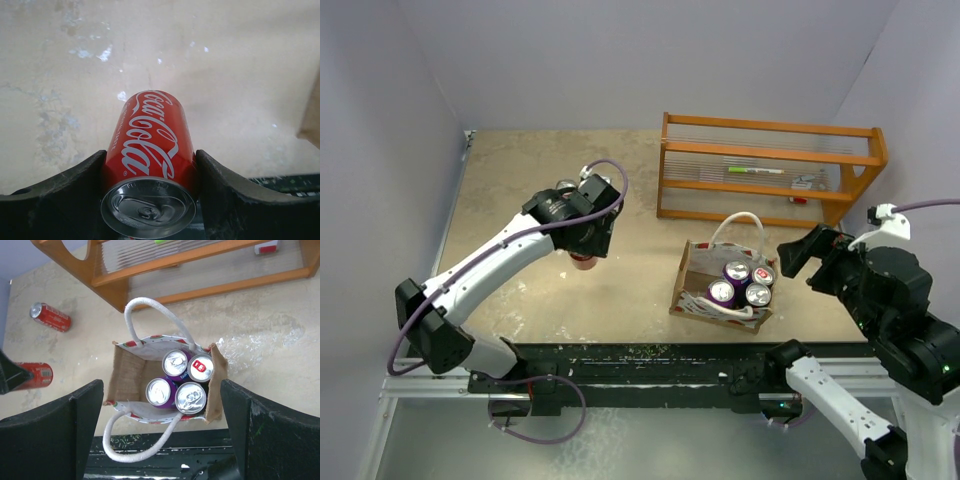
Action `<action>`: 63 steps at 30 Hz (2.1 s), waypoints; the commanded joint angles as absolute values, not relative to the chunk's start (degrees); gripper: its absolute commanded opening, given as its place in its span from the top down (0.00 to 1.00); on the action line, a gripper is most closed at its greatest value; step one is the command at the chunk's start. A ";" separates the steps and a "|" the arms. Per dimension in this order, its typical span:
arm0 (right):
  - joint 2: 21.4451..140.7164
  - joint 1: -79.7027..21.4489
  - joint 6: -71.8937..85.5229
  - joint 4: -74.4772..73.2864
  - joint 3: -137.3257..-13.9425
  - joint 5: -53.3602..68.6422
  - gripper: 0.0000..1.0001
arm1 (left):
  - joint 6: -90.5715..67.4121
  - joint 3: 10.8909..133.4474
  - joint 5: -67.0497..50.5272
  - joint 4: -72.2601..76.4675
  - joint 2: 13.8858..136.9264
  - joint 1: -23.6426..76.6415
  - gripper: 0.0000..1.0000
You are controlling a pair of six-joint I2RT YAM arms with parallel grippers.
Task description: Take the beverage out of the canvas bag
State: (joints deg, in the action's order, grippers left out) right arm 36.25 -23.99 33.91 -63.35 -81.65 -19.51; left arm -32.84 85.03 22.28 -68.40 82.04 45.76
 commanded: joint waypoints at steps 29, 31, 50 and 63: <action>48.70 -23.99 19.21 -49.28 -77.07 -18.65 0.00 | -23.87 91.63 12.14 -41.66 108.87 16.46 1.00; 49.15 -23.99 18.01 -48.80 -77.32 -18.95 0.00 | -24.22 91.42 12.20 -41.78 109.18 16.31 0.98; 47.96 -23.97 14.44 -48.90 -78.94 -19.93 0.00 | -25.85 95.00 9.74 -46.51 106.00 15.64 0.01; 42.99 -23.99 25.12 -55.14 -80.34 -14.53 0.00 | -38.59 72.01 -9.76 -37.19 78.54 25.10 0.01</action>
